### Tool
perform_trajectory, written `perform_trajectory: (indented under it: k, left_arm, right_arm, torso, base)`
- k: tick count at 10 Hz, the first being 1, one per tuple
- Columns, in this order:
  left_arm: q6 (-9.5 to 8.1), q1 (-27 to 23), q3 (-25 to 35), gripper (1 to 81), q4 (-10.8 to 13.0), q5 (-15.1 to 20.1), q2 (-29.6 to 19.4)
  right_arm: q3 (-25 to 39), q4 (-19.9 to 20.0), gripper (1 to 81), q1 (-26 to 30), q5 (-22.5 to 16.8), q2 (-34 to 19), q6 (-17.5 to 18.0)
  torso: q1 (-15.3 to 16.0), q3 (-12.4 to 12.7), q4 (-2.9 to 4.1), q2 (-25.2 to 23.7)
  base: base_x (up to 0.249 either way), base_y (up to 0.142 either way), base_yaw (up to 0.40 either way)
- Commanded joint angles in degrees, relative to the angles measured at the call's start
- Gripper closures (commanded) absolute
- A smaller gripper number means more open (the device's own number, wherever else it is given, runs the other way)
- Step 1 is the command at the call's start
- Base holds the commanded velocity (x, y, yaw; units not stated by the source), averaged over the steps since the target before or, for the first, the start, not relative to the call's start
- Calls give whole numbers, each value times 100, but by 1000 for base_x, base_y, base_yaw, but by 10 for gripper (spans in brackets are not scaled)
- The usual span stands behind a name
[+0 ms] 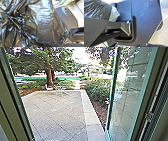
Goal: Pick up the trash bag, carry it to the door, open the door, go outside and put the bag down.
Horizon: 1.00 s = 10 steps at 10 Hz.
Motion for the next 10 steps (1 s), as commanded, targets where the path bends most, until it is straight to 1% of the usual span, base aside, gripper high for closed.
perform_trajectory:
  k: [1, 10]
  left_arm:
    - [52, -270, 9, 811, 67, 267, 10]
    - [52, -269, 9, 811, 58, 267, 10]
  right_arm:
    - [50, -24, 10, 203, -321, 40, -14]
    - [50, -16, 10, 194, -312, 41, -14]
  torso:
    - [0, 0, 0, 0]
    - [-6, 0, 0, 2]
  base:
    - [97, 0, 0]
    - [101, 0, 0]
